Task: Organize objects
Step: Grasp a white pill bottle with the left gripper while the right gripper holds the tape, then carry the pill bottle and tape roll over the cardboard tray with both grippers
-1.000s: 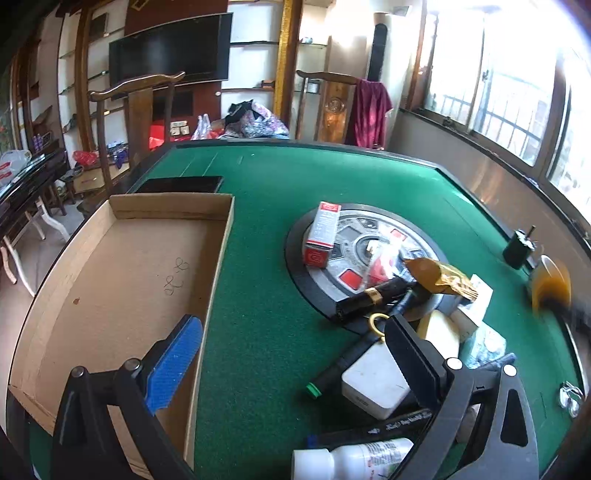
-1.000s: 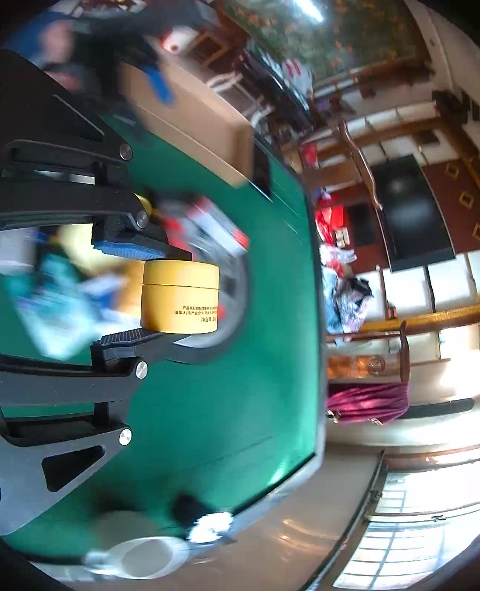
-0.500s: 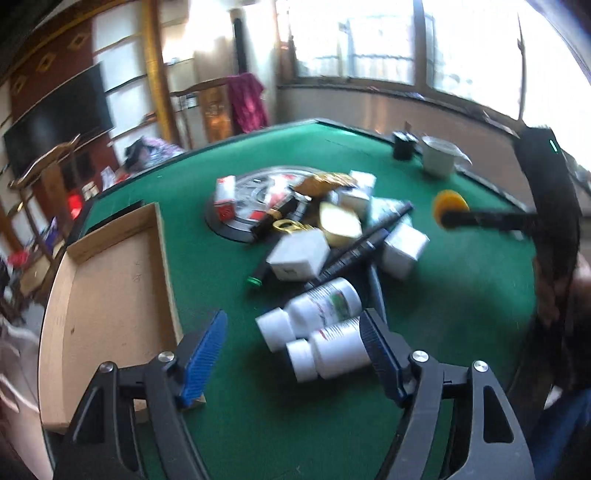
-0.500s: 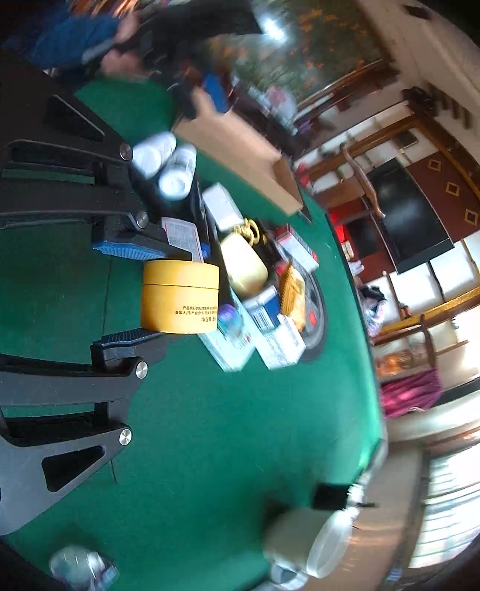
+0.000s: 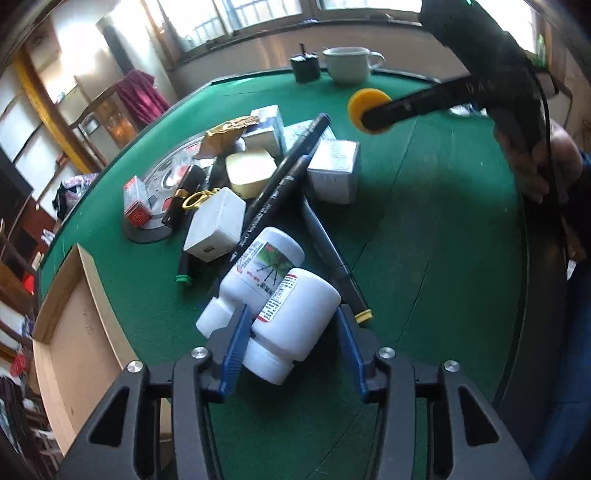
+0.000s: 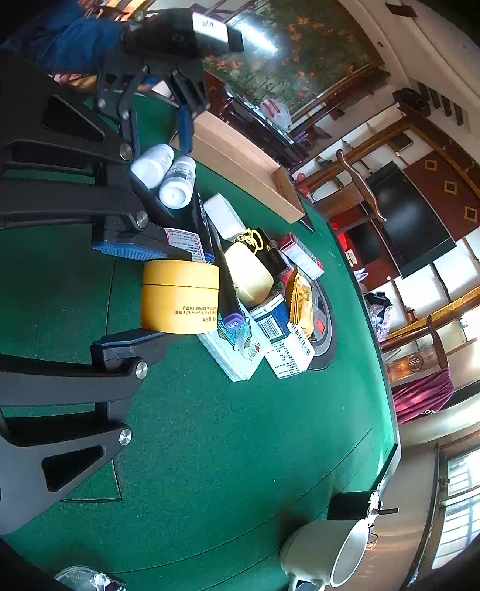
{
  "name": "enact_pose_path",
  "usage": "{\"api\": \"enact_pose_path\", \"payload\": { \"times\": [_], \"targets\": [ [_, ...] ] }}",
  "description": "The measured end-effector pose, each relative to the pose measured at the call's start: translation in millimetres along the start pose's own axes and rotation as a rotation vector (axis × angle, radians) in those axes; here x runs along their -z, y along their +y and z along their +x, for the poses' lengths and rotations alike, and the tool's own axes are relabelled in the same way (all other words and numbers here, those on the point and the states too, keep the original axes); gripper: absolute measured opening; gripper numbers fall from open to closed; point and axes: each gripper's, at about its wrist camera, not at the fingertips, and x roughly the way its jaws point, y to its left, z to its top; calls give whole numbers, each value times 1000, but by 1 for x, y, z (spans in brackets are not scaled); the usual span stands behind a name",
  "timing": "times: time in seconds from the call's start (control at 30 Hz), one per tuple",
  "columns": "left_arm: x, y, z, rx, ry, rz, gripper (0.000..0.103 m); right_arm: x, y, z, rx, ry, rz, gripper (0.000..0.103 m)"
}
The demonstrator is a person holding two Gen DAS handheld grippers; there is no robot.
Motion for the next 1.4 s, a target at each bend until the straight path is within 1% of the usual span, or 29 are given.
{"api": "enact_pose_path", "payload": {
  "times": [0.07, 0.17, 0.2, 0.23, 0.27, 0.3, 0.37, 0.47, 0.63, 0.73, 0.8, 0.87, 1.0, 1.07, 1.13, 1.17, 1.23, 1.27, 1.33, 1.4],
  "targets": [
    [-1, -5, 7, -2, 30, 17, 46, 0, 0, 0, 2, 1, 3, 31],
    [-4, -6, 8, -2, 7, -33, 44, 0, -1, 1, 0, 2, 4, 31],
    [-4, -7, 8, -8, 0, -59, 42, 0, -1, 0, -1, 3, 3, 31],
    [-2, -7, 7, -8, -10, -104, 35, -1, -1, 0, 0, 2, 3, 31],
    [1, -8, 6, -8, -23, -143, 35, 0, -1, 0, 1, 2, 4, 31],
    [4, -10, 4, -28, -38, -179, 35, -1, -2, 0, 0, 3, 5, 31],
    [9, -12, -1, -43, -56, -231, 35, 0, -2, 0, -1, 1, 3, 31],
    [15, -12, -11, -20, -101, -326, 35, 0, -1, 0, 0, 1, 3, 31],
    [25, 6, -41, -32, -204, -445, 35, 2, 0, -3, 8, -9, 1, 31],
    [34, 23, -55, -34, -245, -511, 35, 3, 3, -6, 26, -19, -6, 31],
    [41, 36, -63, -49, -266, -555, 35, 3, 9, -6, 35, -18, -16, 31],
    [49, 50, -68, -58, -282, -598, 35, 2, 15, -4, 26, -10, -25, 31],
    [64, 78, -75, -108, -292, -676, 35, -5, 45, -1, -2, 2, -86, 32],
    [69, 91, -79, -163, -293, -701, 35, -8, 60, 2, -13, 12, -120, 32],
    [76, 108, -81, -200, -289, -730, 35, -14, 79, 6, -31, 24, -162, 32],
    [78, 117, -81, -233, -281, -747, 35, -17, 87, 8, -39, 31, -178, 32],
    [86, 135, -78, -297, -265, -770, 35, -25, 104, 15, -64, 47, -200, 32],
    [89, 147, -74, -323, -256, -798, 35, -28, 112, 19, -78, 57, -207, 32],
    [96, 166, -64, -350, -230, -840, 35, -34, 128, 30, -102, 79, -221, 32],
    [101, 181, -59, -382, -225, -870, 35, -36, 144, 39, -118, 91, -240, 32]
  ]
}}
